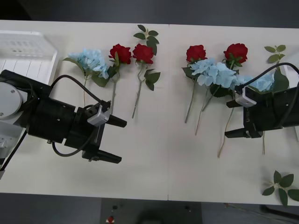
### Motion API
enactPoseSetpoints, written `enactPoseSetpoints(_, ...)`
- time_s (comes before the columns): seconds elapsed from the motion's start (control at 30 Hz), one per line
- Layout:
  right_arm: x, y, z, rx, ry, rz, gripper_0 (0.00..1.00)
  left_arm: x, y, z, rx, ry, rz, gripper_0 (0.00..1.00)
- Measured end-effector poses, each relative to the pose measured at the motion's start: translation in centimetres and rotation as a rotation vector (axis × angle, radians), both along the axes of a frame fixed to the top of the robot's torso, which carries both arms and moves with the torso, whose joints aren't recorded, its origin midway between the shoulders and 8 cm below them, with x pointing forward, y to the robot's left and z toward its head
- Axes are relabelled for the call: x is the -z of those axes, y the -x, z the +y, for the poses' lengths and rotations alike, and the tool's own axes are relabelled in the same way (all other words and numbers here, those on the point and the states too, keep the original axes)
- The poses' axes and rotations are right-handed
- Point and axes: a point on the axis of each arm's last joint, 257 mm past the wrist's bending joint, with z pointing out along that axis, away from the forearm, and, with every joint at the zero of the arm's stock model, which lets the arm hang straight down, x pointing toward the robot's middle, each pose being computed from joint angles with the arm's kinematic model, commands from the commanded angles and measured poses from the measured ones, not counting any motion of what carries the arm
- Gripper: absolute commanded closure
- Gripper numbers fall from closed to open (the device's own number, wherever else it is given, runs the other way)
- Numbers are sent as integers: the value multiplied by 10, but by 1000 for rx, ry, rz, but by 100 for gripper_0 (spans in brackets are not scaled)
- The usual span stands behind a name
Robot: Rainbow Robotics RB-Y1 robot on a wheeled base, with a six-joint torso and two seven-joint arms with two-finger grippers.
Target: Put the red flowers into the right box and the blue flowers into the left box
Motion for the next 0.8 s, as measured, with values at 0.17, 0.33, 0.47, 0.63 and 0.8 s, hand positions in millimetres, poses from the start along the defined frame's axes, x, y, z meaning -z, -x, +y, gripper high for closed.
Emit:
enactPoseSetpoints(0.17, 28, 18, 1, 2, -1, 69, 0, 21, 15, -1, -6, 6, 72, 0)
enactPoseSetpoints(0.33, 18, 18, -2, 3, -22, 73, 0, 25, 19, -1, -8, 9, 85, 0)
enactPoseSetpoints(0.47, -18, 12, -10, -12, -34, 49, 0, 21, 16, -2, -17, 24, 81, 0)
enactPoseSetpoints(0.63, -73, 9, -31, -47, 38, -20, 0, 2, -32, 13, -166, 57, -13, 0)
enactPoseSetpoints(0.8, -123, 17, -62, 9, 149, 5, 0, -11, -81, 46, -256, -51, -166, 0)
